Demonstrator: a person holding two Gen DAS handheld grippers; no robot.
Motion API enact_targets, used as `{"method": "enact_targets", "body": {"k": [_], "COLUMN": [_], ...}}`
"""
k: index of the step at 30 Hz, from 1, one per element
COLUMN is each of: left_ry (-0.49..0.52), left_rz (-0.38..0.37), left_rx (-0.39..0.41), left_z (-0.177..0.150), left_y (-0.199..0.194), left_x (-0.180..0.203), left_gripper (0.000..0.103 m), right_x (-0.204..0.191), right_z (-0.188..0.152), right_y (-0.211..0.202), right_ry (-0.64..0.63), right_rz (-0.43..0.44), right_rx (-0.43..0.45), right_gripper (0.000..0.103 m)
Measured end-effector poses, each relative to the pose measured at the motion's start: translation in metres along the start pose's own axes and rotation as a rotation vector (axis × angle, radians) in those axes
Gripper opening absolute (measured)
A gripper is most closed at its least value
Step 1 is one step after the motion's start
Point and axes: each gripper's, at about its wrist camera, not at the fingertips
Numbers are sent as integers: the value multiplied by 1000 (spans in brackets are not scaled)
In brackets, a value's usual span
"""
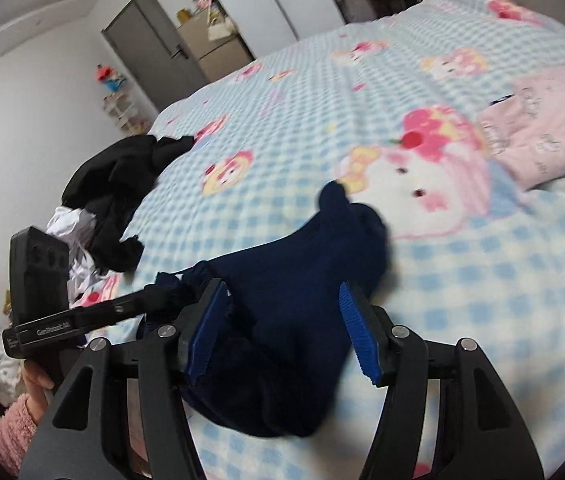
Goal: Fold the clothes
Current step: 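Fold the hem end over toward the waistband with both grippers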
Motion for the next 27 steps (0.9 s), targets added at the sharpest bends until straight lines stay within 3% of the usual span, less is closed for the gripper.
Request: {"method": "enact_targets", "body": {"k": [4, 7, 10, 12, 14, 17, 21, 24, 25, 27], "left_ry": [-57, 4, 86, 84, 83, 80, 76, 88, 93, 102], "left_rz": [-13, 26, 67, 60, 53, 43, 29, 65, 80, 110], "left_rx": [27, 26, 35, 33, 30, 26, 21, 7, 1, -10], "left_z": [0, -3, -1, 0, 1, 2, 5, 1, 0, -3], "left_y": [-5, -7, -11, -10, -10, -9, -8, -4, -2, 1], "left_x": [-18, -18, -11, -13, -15, -19, -24, -19, -17, -13], "left_gripper": [47, 47, 48, 48, 48, 57, 59, 59, 55, 36], "right_x": [-11, -34, -51, -50, -44, -33, -14, -20, -25, -33], "right_z": [-12, -28, -34, -27, -20, -7, 0, -8, -10, -15], "right_y": [-16, -9, 5, 18, 29, 35, 37, 36, 37, 39], "right_ry": [-77, -205, -301, -289, -265, -217, -106, -162, -188, -240], "right_rz": [68, 79, 41, 31, 17, -64, -54, 1, 6, -20], "right_rx": [-37, -129, -139, -141, -144, -106, -117, -162, -174, -185], "right_gripper": [60, 60, 60, 59, 45, 38, 39, 45, 49, 46]}}
Point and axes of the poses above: each gripper's, at about its wrist camera, not at the fingertips, and y roughly the way its jaws point, x to its right, z to its top, and after that the axes turned 3 degrees about -y, right-handed
